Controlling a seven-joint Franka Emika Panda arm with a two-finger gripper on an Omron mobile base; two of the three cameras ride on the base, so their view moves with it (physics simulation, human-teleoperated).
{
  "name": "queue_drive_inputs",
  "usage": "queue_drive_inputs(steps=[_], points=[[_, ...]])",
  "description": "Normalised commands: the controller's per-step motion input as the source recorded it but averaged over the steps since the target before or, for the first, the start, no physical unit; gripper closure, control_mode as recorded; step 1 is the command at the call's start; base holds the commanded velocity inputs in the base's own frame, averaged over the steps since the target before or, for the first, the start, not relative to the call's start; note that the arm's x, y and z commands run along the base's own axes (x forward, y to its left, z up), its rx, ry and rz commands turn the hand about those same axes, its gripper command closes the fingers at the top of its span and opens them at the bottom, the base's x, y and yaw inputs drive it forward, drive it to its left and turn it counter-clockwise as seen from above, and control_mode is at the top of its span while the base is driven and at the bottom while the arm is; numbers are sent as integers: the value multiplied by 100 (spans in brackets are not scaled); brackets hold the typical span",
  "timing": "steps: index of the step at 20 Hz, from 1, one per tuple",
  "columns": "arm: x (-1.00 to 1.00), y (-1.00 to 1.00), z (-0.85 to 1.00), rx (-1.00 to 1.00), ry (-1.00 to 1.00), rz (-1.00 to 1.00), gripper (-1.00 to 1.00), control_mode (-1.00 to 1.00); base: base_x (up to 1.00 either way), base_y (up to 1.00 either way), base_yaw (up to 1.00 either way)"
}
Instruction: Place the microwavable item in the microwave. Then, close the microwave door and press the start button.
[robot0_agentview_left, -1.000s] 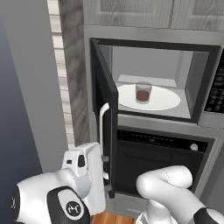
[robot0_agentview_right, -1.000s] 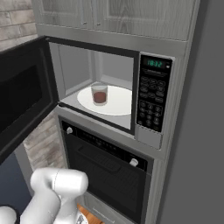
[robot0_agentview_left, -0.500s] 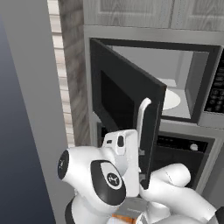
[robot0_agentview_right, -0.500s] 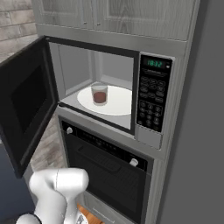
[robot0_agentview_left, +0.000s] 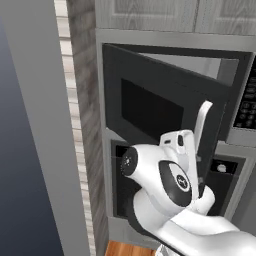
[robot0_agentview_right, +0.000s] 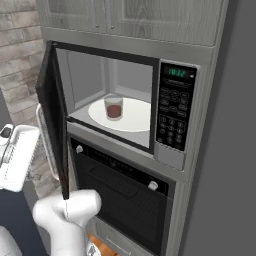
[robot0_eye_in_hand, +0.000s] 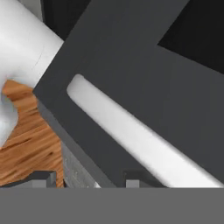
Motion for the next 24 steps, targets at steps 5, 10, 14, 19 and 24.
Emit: queue_drive_inputs(steps=[5,10,14,19,24], points=[[69,-76,47,0,11,0,-100,-100,0,0,0],[54,-72,56,0,12,0,-100,-100,0,0,0],[47,-59,52,0,8,0,-100,-100,0,0,0],[54,-49,39,0,0,0,-100,-100,0,0,0],[53,-41,25,0,0,0,-100,-100,0,0,0]])
